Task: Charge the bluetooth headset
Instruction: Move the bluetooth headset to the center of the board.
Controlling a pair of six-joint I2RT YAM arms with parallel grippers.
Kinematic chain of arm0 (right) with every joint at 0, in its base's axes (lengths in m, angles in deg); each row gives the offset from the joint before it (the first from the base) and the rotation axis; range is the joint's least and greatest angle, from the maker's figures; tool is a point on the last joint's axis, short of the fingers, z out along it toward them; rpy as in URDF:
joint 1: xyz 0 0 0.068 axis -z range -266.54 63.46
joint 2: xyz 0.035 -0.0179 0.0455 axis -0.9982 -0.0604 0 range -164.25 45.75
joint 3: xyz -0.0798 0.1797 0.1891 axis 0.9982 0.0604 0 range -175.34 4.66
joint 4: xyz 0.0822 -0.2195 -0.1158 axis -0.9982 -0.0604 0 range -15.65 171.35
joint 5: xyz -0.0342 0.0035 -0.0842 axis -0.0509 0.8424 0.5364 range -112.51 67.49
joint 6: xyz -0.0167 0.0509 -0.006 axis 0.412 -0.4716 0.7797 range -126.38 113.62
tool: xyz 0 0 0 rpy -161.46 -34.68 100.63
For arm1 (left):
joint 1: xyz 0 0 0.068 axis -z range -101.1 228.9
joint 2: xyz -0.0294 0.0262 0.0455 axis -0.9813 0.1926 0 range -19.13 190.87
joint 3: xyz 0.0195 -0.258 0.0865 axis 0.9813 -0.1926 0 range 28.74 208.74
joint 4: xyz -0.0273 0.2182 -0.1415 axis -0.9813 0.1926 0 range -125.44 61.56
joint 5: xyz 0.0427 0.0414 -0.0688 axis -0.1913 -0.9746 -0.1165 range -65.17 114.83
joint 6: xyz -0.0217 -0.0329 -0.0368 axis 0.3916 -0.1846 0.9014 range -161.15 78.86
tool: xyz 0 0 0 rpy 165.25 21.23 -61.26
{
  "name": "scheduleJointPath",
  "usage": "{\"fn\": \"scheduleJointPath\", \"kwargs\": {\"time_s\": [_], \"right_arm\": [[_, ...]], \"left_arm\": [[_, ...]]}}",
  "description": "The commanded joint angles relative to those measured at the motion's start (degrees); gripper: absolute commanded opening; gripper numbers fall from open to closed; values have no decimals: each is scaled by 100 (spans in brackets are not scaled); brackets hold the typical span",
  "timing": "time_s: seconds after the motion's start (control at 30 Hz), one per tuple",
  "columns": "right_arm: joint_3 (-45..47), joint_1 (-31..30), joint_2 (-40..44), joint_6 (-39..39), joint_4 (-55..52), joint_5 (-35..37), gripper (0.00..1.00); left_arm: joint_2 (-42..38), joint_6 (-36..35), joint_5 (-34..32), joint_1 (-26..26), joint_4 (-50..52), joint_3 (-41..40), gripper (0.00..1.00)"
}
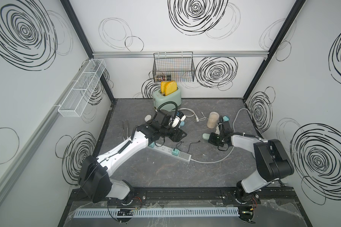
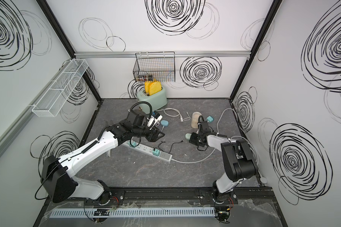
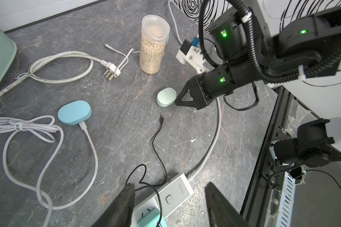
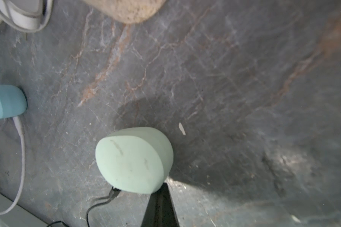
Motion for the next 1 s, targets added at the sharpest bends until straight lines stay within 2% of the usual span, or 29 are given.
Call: {"fn": "scheduleJointPath", "kwargs": {"time_s": [0.0, 0.3, 0.43, 0.6, 0.7, 0.8, 0.83, 0.97], "right_arm": [[-341, -20, -214, -180, 167, 270, 0], [-1397, -313, -1024, 63, -135, 1243, 1], [-1306, -509, -677, 2, -188, 1562, 7], [-1021, -852, 30, 12, -374, 2068, 36], [-999, -858, 121, 353, -464, 1715, 48], [-1197, -858, -127, 659, -686, 1333, 54], [-1290, -866, -246, 693, -809, 1288, 59], [-1406, -963, -480, 541, -790, 1452, 61]], "left_arm": [[-13, -149, -29, -2, -26, 178, 61], [-109, -215, -21, -89, -46, 169, 61], [-126, -187, 45, -125, -59, 169, 60], [-202, -158, 129, -151, -110, 151, 60], [-233, -141, 147, -150, -146, 127, 60], [-233, -132, 147, -151, -148, 125, 60], [-241, -132, 147, -151, -147, 125, 60], [-257, -140, 121, -151, -156, 109, 60]]}}
